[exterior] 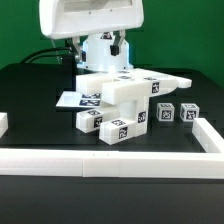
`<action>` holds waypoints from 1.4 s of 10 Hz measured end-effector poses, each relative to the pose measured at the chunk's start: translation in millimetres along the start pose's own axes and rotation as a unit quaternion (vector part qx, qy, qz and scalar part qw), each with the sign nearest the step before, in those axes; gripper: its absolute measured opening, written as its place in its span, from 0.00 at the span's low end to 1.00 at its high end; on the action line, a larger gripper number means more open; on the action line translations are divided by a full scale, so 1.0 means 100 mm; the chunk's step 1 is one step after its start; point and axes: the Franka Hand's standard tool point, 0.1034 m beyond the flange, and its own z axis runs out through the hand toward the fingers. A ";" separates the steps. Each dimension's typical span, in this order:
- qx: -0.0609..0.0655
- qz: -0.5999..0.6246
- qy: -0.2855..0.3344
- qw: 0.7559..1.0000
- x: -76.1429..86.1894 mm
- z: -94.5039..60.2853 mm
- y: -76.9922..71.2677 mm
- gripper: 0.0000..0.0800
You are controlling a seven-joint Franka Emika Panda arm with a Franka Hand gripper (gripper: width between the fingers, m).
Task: Assemble chair
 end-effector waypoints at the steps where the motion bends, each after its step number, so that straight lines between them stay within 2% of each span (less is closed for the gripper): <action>1: -0.003 0.004 -0.010 1.000 -0.08 0.26 0.05 0.81; 12: -0.001 0.004 -0.010 1.000 -0.06 0.25 0.07 0.82; 13: -0.003 0.008 -0.012 1.000 -0.07 0.28 0.11 0.82; 14: -0.004 0.005 -0.018 1.000 -0.05 0.39 0.02 0.82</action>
Offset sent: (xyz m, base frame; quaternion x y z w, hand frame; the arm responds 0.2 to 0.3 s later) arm 0.0208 -0.0259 -0.0059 0.0096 -0.0070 0.0020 0.9999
